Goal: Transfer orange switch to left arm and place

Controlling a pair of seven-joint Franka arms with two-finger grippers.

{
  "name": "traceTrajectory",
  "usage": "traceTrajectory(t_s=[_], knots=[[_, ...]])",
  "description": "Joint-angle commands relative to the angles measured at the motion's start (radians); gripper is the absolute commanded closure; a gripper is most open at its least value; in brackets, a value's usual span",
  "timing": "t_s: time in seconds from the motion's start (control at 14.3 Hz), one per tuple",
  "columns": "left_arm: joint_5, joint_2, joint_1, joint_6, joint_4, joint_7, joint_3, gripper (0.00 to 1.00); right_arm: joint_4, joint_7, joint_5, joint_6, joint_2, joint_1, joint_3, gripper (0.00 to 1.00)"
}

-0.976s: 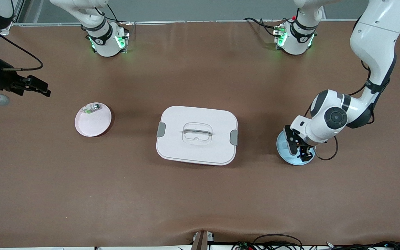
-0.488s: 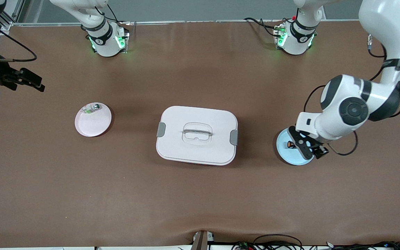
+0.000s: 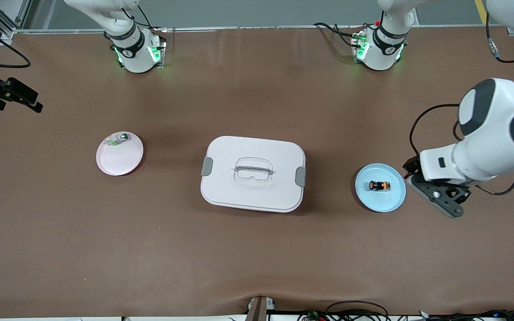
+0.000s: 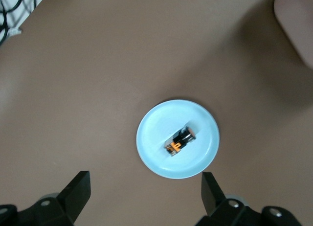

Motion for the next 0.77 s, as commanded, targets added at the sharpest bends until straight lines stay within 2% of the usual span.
traceTrajectory(t_s=[0.0,0.21,0.63,0.7], knots=[[-0.088,-0.040,0.044,-0.048,0.010,-0.127,-0.003,0.00,0.029,-0.011,-0.011,-0.028,-0.001,0.013,-0.012,0.00],[-0.093,-0.100,0.052,-0.081,0.012,-0.241,-0.003,0.00,0.028,-0.009,-0.011,-0.030,-0.001,0.008,-0.012,0.00],[-0.104,-0.241,0.073,-0.259,0.015,-0.546,0.003,0.00,0.041,-0.008,-0.011,-0.030,0.007,-0.004,-0.012,0.00],[-0.127,-0.276,0.055,-0.285,0.012,-0.555,0.044,0.00,0.040,-0.008,-0.013,-0.057,0.007,-0.003,-0.012,0.00]])
